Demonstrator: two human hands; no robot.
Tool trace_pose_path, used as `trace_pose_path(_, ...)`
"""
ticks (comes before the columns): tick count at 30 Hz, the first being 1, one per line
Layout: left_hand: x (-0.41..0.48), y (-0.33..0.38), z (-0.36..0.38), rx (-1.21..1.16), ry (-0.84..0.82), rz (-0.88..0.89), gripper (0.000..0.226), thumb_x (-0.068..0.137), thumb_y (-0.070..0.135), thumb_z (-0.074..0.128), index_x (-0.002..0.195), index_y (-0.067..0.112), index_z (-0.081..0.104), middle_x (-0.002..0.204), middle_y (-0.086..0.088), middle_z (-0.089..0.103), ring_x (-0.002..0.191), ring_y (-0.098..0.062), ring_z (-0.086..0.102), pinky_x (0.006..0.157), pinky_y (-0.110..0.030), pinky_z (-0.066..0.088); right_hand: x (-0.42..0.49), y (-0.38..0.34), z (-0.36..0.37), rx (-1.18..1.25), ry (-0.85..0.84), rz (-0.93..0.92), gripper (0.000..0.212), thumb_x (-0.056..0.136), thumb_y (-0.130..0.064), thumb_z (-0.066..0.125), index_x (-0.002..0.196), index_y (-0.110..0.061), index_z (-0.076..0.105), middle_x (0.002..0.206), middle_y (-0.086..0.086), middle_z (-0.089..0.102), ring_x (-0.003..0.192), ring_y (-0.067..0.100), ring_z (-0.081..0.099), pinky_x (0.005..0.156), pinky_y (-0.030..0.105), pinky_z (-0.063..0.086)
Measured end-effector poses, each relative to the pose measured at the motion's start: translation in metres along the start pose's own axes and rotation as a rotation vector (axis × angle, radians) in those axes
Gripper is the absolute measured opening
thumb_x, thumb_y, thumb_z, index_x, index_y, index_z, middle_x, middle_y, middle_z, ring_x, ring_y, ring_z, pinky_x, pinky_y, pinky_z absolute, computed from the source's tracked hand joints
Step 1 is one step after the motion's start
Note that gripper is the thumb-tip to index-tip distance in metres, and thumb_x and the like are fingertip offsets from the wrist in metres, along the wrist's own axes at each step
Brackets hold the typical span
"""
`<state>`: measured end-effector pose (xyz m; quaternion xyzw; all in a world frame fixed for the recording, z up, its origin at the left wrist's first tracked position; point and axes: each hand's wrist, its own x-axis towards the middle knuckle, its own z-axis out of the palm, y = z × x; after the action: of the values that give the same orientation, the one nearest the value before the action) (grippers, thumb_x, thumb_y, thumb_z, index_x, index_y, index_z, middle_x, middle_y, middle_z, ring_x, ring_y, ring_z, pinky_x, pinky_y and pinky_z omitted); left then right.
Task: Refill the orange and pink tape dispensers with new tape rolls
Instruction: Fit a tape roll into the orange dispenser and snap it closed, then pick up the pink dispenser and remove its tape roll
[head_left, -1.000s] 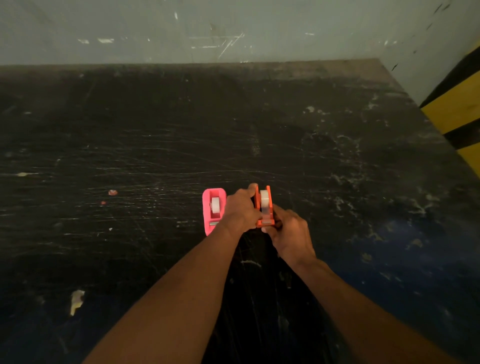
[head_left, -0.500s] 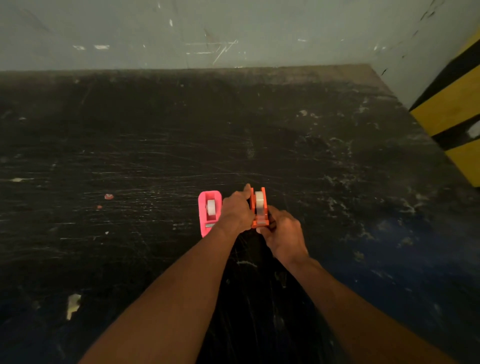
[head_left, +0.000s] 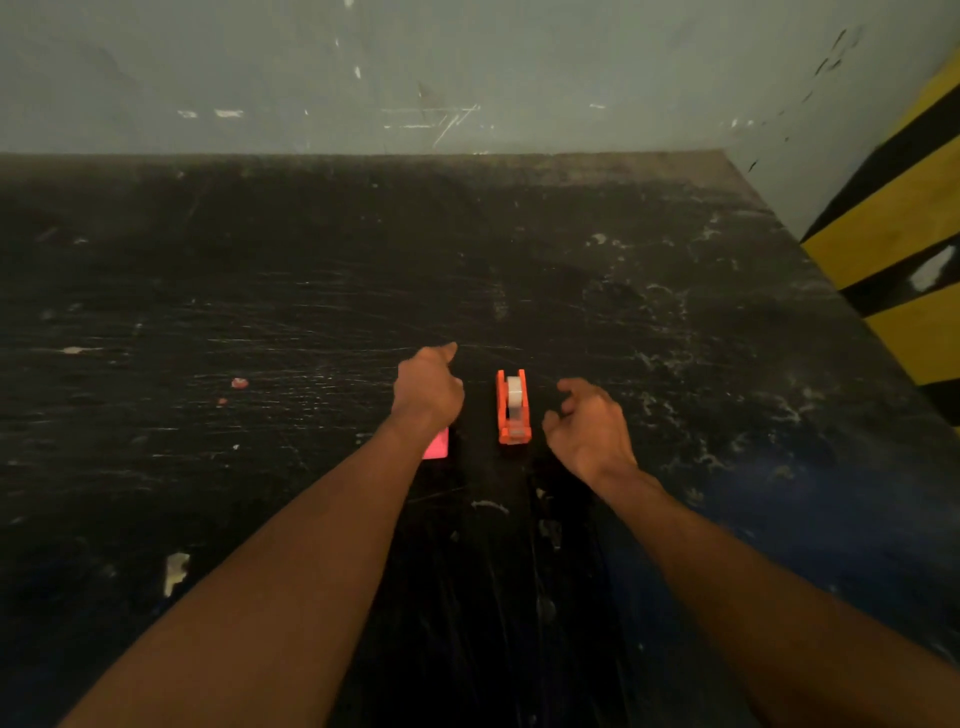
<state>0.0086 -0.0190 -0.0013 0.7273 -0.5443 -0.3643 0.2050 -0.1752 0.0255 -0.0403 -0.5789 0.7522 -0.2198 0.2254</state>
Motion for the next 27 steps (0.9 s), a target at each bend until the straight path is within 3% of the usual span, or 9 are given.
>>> trace_pose_path(6, -0.015, -0.016, -0.04, 0.023, 0.117, -0.034, 0.047, 0.092, 0.005, 0.057, 0.137, 0.019, 0.052, 0.134, -0.014, 0.059, 0.101, -0.023, 0.066, 0.082, -0.035, 0.058, 0.003, -0.051, -0.008, 0.072, -0.071, -0.071, 0.036, 0.088, -0.017, 0.063, 0.124, -0.018, 0.061, 0.112, 0.008, 0.068, 0.102, 0.023, 0.064, 0.091, 0.037, 0.054)
trace_pose_path(8, -0.018, -0.025, -0.043, 0.05, 0.106, -0.052, 0.049, 0.092, 0.006, 0.058, 0.138, 0.02, 0.05, 0.136, -0.011, 0.058, 0.095, -0.017, 0.065, 0.068, -0.025, 0.053, 0.001, -0.064, 0.001, 0.091, -0.145, -0.088, 0.036, 0.09, -0.018, 0.063, 0.126, -0.019, 0.059, 0.105, 0.005, 0.068, 0.099, 0.022, 0.066, 0.09, 0.038, 0.055)
trace_pose_path(10, -0.02, -0.034, -0.042, 0.064, 0.072, -0.077, 0.052, 0.091, 0.008, 0.059, 0.14, 0.021, 0.047, 0.136, -0.009, 0.057, 0.092, -0.015, 0.064, 0.064, -0.022, 0.048, -0.003, -0.073, 0.014, 0.094, -0.214, -0.104, 0.038, 0.091, -0.019, 0.063, 0.128, -0.019, 0.057, 0.094, 0.002, 0.067, 0.093, 0.018, 0.066, 0.087, 0.03, 0.052)
trace_pose_path(12, -0.02, -0.041, -0.04, 0.069, 0.03, -0.105, 0.057, 0.09, 0.01, 0.061, 0.143, 0.022, 0.043, 0.138, -0.01, 0.056, 0.098, -0.015, 0.063, 0.072, -0.024, 0.052, -0.004, -0.079, 0.027, 0.119, -0.276, -0.088, 0.041, 0.091, -0.019, 0.063, 0.131, -0.018, 0.055, 0.093, 0.002, 0.068, 0.09, 0.015, 0.063, 0.085, 0.024, 0.047)
trace_pose_path(15, -0.014, -0.053, -0.033, 0.064, -0.054, -0.119, 0.066, 0.088, 0.011, 0.065, 0.147, 0.021, 0.036, 0.143, -0.012, 0.05, 0.125, -0.026, 0.054, 0.103, -0.038, 0.046, -0.002, -0.085, 0.045, 0.104, -0.36, -0.069, 0.051, 0.092, -0.019, 0.061, 0.141, -0.019, 0.046, 0.11, 0.005, 0.069, 0.099, 0.018, 0.064, 0.095, 0.033, 0.049)
trace_pose_path(17, -0.006, -0.061, -0.026, -0.01, -0.125, -0.111, 0.067, 0.087, 0.009, 0.065, 0.147, 0.021, 0.036, 0.14, -0.013, 0.054, 0.124, -0.03, 0.056, 0.106, -0.046, 0.046, 0.003, -0.088, 0.055, 0.072, -0.399, -0.059, 0.055, 0.092, -0.017, 0.059, 0.144, -0.019, 0.041, 0.121, 0.008, 0.066, 0.107, 0.02, 0.063, 0.093, 0.031, 0.048)
trace_pose_path(21, 0.008, -0.067, -0.021, -0.183, -0.153, -0.131, 0.062, 0.089, -0.001, 0.057, 0.143, 0.028, 0.042, 0.127, -0.014, 0.062, 0.108, -0.03, 0.065, 0.086, -0.045, 0.059, 0.009, -0.091, 0.063, 0.081, -0.438, -0.045, 0.051, 0.092, -0.01, 0.059, 0.14, -0.021, 0.046, 0.13, 0.005, 0.062, 0.116, 0.021, 0.059, 0.098, 0.033, 0.045)
trace_pose_path(24, -0.001, -0.069, -0.02, -0.203, -0.141, -0.126, 0.063, 0.089, -0.006, 0.055, 0.142, 0.027, 0.044, 0.119, -0.013, 0.066, 0.101, -0.027, 0.068, 0.08, -0.041, 0.061, 0.001, -0.09, 0.058, 0.094, -0.43, -0.042, 0.053, 0.092, -0.006, 0.058, 0.142, -0.021, 0.045, 0.13, 0.005, 0.061, 0.115, 0.019, 0.059, 0.091, 0.026, 0.044)
trace_pose_path(27, -0.023, -0.067, -0.026, -0.227, -0.11, -0.096, 0.061, 0.087, -0.006, 0.057, 0.139, 0.025, 0.049, 0.1, -0.007, 0.069, 0.084, -0.018, 0.069, 0.061, -0.025, 0.06, -0.015, -0.092, 0.046, 0.125, -0.425, -0.052, 0.054, 0.092, -0.006, 0.058, 0.142, -0.02, 0.045, 0.129, 0.007, 0.062, 0.113, 0.02, 0.061, 0.099, 0.03, 0.048)
